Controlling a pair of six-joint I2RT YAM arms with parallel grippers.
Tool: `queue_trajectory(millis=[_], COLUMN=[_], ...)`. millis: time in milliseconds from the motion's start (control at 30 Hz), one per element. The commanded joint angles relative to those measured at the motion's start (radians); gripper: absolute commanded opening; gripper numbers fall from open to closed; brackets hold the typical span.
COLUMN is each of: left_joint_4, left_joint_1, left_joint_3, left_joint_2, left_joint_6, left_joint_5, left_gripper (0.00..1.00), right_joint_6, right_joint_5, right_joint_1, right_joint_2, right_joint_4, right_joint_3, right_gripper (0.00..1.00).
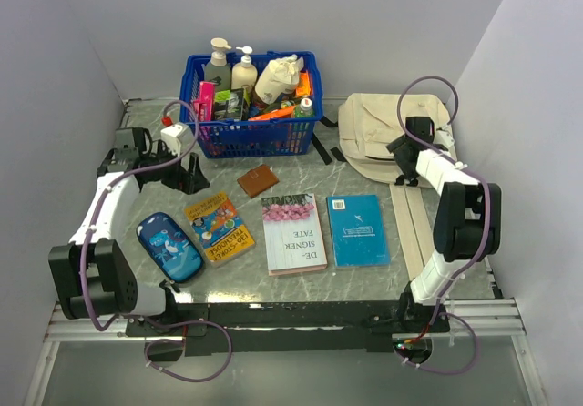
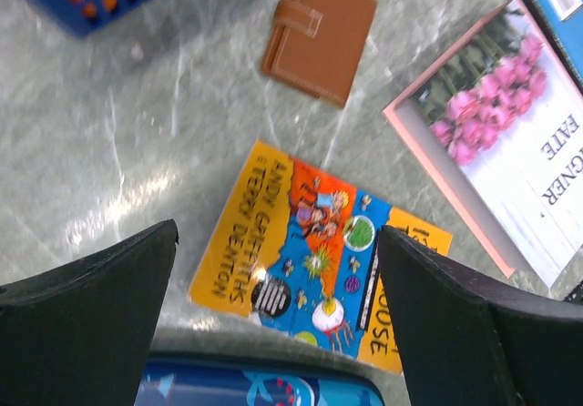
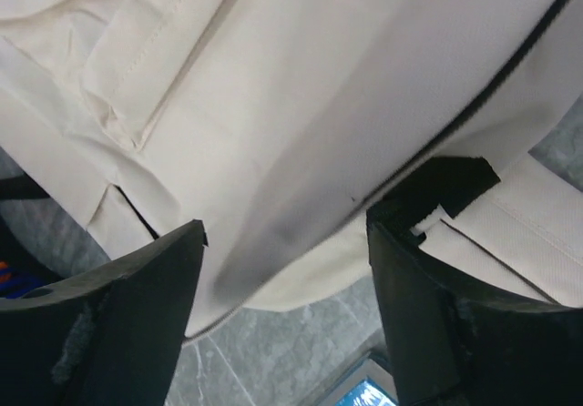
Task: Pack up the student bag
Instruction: Pick up the student bag at the corner of the board.
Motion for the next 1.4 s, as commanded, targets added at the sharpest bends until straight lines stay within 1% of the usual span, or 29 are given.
queue_trajectory(millis=[0,67,100,167,200,267,300,367,400,467,500,567,667,733,767,800,867,933,1100,1267,1367], left_joint_4=[-0.052,-0.063,-0.066,-0.065,-0.071,-0.078,-0.083,-0.1,-0.104,-0.112,-0.111,-0.108,-0.101,-0.103,-0.108,-0.108,-0.109,-0.1,-0.098,-0.097,-0.101], left_joint_1=[0.053,0.059,0.059,0.059,0.061,0.059,0.061,0.059,0.061,0.059,0.061,0.059,0.061,0.061,0.061,0.061,0.059,0.059,0.059,0.059,0.061], left_joint_3=[-0.004,-0.001,-0.001,-0.002,-0.002,0.004,0.007,0.018,0.018,0.019,0.018,0.016,0.018,0.028,0.032,0.039,0.045,0.042,0.036,0.028,0.028], left_joint_2=[0.001,-0.002,-0.017,-0.046,-0.056,-0.073,-0.077,-0.085,-0.091,-0.106,-0.114,-0.129,-0.136,-0.131,-0.125,-0.122,-0.114,-0.117,-0.14,-0.156,-0.163], left_joint_6=[0.031,0.033,0.033,0.028,0.03,0.03,0.03,0.033,0.033,0.037,0.039,0.034,0.025,0.017,0.013,0.004,-0.012,-0.02,-0.02,-0.026,-0.026], left_joint_5=[0.013,0.019,0.019,0.016,0.019,0.019,0.022,0.023,0.025,0.023,0.023,0.02,0.027,0.033,0.04,0.043,0.045,0.04,0.039,0.046,0.053], left_gripper=[0.96,0.96,0.96,0.96,0.96,0.96,0.96,0.96,0.96,0.96,0.96,0.96,0.96,0.96,0.96,0.96,0.96,0.96,0.96,0.96,0.96], right_joint_6=[-0.01,-0.015,-0.019,-0.034,-0.039,-0.054,-0.057,-0.067,-0.068,-0.082,-0.087,-0.099,-0.114,-0.133,-0.158,-0.175,-0.223,-0.263,-0.352,-0.51,-0.573], right_joint_5=[0.043,0.046,0.046,0.045,0.042,0.036,0.036,0.034,0.029,0.023,0.016,0.0,-0.044,-0.047,-0.044,-0.04,0.008,0.035,0.15,0.298,0.359], right_joint_1=[-0.007,-0.007,-0.007,-0.007,-0.009,-0.01,-0.009,-0.012,-0.013,-0.015,-0.015,-0.015,-0.01,0.016,0.028,0.067,0.112,0.176,0.296,0.44,0.485], right_joint_2=[0.044,0.058,0.06,0.064,0.064,0.061,0.061,0.06,0.055,0.034,0.026,-0.003,-0.066,-0.11,-0.121,-0.143,-0.167,-0.213,-0.327,-0.391,-0.419], right_joint_4=[-0.034,-0.037,-0.037,-0.037,-0.038,-0.04,-0.047,-0.061,-0.067,-0.066,-0.066,-0.07,-0.044,-0.052,-0.06,-0.064,-0.092,-0.09,-0.051,-0.005,-0.001], right_joint_3=[0.088,0.096,0.101,0.11,0.118,0.127,0.14,0.159,0.177,0.187,0.2,0.234,0.283,0.332,0.395,0.426,0.508,0.541,0.588,0.624,0.648], right_gripper=[0.76,0.74,0.69,0.63,0.54,0.47,0.38,0.29,0.21,0.15,0.08,0.01,0.0,0.0,0.0,0.0,0.0,0.0,0.0,0.0,0.0])
